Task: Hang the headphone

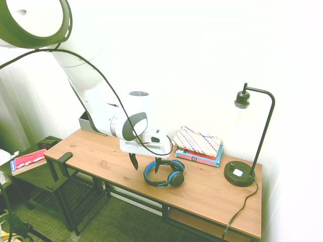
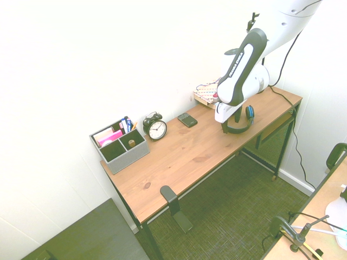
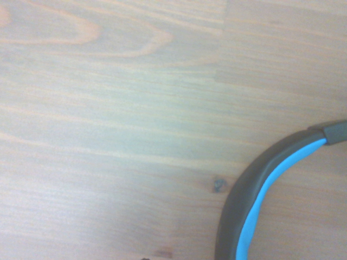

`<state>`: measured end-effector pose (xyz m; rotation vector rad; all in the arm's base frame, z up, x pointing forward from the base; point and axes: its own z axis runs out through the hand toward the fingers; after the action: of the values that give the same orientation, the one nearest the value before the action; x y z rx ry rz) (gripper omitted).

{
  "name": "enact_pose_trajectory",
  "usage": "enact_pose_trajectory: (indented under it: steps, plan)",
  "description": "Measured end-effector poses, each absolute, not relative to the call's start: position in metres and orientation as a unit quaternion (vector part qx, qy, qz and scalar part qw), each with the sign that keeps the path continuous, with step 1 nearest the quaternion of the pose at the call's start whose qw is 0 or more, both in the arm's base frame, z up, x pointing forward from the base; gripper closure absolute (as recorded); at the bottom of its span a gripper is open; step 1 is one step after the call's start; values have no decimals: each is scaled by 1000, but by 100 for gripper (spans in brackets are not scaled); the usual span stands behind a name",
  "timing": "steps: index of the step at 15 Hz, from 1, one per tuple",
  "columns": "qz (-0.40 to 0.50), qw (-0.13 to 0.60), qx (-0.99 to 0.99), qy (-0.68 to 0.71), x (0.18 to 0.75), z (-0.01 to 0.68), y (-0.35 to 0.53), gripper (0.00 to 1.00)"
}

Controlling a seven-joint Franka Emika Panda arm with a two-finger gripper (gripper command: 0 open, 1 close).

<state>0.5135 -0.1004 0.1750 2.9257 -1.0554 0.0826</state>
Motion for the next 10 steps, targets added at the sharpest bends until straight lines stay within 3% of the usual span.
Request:
enact_pose_trajectory:
  steps: [10]
  plan:
    - [18, 12, 939, -344, 512, 164, -103, 100]
